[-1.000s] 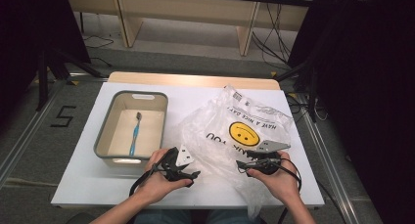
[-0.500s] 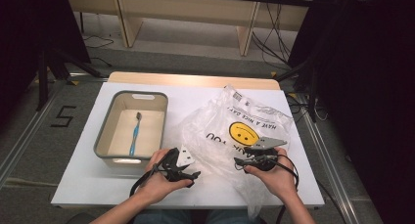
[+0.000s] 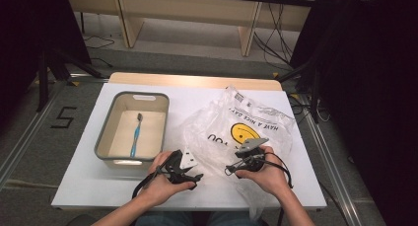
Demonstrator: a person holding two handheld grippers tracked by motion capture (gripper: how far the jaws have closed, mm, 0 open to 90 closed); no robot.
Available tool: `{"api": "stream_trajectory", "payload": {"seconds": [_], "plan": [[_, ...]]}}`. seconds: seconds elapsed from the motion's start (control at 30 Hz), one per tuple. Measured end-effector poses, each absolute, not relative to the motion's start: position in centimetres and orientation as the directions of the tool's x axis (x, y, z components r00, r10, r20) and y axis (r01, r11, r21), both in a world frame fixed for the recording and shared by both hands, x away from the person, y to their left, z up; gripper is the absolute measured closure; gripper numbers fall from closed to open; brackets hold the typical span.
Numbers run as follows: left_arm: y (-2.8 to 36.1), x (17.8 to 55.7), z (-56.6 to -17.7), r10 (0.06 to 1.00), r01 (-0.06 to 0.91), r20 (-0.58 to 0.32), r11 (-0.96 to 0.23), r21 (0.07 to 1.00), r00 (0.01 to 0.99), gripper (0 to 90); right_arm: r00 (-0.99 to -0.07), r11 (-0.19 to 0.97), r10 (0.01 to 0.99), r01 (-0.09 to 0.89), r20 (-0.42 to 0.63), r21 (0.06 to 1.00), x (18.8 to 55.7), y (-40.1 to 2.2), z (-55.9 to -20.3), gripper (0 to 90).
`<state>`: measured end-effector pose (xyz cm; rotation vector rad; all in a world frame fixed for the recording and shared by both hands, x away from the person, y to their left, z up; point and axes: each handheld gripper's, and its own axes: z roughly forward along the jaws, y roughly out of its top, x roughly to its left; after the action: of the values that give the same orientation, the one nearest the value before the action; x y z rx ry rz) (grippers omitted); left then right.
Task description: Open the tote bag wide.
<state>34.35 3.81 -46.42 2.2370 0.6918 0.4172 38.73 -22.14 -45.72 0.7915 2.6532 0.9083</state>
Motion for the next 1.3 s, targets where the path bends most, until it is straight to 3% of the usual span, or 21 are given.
{"api": "stream_trajectory", "payload": {"seconds": [0.17,0.4,0.7,0.8,0.83,0.9,0.93,1.07,1.1,1.13,1.3], "plan": [[3.8,34.4,-46.5,0.593,0.353,0.079,-0.576,0.737,0.802,34.3,-0.854,0.702,0.519,0.401,-0.037,0.589,39.0,-21.4,-46.1,38.4],[3.2,34.3,-46.6,0.583,0.347,0.087,-0.59,0.729,0.808,34.5,-0.861,0.742,0.507,0.411,-0.044,0.529,39.6,-21.1,-46.8,45.4],[3.3,34.3,-46.7,0.58,0.345,0.089,-0.594,0.727,0.81,34.5,-0.835,0.705,0.55,0.462,-0.005,0.538,40.2,-21.4,-47.2,62.3],[3.1,34.3,-46.7,0.579,0.347,0.083,-0.591,0.728,0.811,34.7,-0.828,0.698,0.561,0.467,-0.008,0.544,40.3,-21.5,-47.3,70.0],[3.1,34.3,-46.7,0.577,0.347,0.086,-0.595,0.725,0.812,35.9,-0.821,0.684,0.57,0.476,0.002,0.553,40.4,-21.7,-47.4,77.5],[2.7,34.4,-46.9,0.584,0.357,0.082,-0.595,0.721,0.807,37.1,-0.819,0.678,0.573,0.483,0.012,0.554,40.4,-21.8,-47.4,79.7],[2.5,34.4,-46.9,0.587,0.362,0.077,-0.591,0.721,0.806,40.6,-0.818,0.676,0.575,0.482,0.011,0.558,40.4,-21.8,-47.4,84.0],[1.8,34.7,-47.1,0.587,0.368,0.067,-0.588,0.72,0.807,47.6,-0.817,0.677,0.576,0.483,0.009,0.555,40.3,-21.8,-47.3,87.8],[1.6,34.8,-47.1,0.586,0.368,0.065,-0.587,0.721,0.808,54.3,-0.815,0.667,0.58,0.485,0.015,0.566,40.3,-21.7,-47.1,89.5],[1.5,34.9,-47.2,0.587,0.372,0.061,-0.586,0.72,0.807,54.3,-0.815,0.667,0.58,0.485,0.015,0.566,40.3,-21.7,-47.1,89.5],[1.1,35.6,-47.3,0.601,0.391,0.042,-0.57,0.723,0.798,75.3,-0.8,0.623,0.599,0.495,0.038,0.606,40.0,-21.9,-46.2,89.9]]}}
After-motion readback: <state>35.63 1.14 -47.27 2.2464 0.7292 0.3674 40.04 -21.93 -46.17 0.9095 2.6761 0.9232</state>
